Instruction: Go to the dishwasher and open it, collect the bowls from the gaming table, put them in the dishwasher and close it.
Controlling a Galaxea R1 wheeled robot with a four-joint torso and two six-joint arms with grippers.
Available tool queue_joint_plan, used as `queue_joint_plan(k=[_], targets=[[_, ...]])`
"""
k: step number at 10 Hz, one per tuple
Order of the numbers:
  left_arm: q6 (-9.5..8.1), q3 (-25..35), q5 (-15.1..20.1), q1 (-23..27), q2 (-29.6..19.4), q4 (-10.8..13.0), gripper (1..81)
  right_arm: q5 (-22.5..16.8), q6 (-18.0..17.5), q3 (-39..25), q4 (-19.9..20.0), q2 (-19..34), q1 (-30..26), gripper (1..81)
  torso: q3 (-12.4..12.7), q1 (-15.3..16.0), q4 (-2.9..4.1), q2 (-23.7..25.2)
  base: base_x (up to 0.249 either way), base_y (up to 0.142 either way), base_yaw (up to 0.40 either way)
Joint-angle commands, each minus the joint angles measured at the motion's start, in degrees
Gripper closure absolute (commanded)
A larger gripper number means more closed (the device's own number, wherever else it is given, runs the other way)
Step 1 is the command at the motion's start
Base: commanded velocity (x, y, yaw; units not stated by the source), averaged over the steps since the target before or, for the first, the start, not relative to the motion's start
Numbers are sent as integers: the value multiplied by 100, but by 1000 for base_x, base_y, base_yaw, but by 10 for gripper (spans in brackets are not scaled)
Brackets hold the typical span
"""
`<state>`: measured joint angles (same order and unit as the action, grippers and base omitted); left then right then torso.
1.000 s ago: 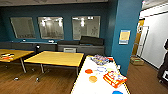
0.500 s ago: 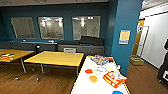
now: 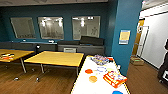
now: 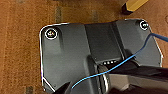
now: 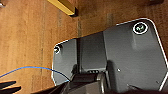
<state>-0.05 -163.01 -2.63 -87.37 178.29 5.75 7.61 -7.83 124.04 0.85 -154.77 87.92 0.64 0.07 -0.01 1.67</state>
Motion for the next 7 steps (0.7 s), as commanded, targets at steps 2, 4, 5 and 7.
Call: queue_joint_plan(k=[2, 4, 5, 7], targets=[[-4, -3, 255, 330, 41, -30, 10, 179, -175, -2875, 713, 2613, -804, 10, 0, 0, 0, 0, 0, 0, 0], [-4, -3, 246, 330, 67, -22, 10, 197, -175, -3971, 854, 3517, -1209, 10, 0, 0, 0, 0, 0, 0, 0], [-4, -3, 246, 330, 75, -22, 10, 189, -175, -4476, 933, 4003, -1428, 10, 0, 0, 0, 0, 0, 0, 0], [-4, -3, 246, 338, 76, -22, 10, 171, -175, -5049, 1101, 4611, -1877, 10, 0, 0, 0, 0, 0, 0, 0]])
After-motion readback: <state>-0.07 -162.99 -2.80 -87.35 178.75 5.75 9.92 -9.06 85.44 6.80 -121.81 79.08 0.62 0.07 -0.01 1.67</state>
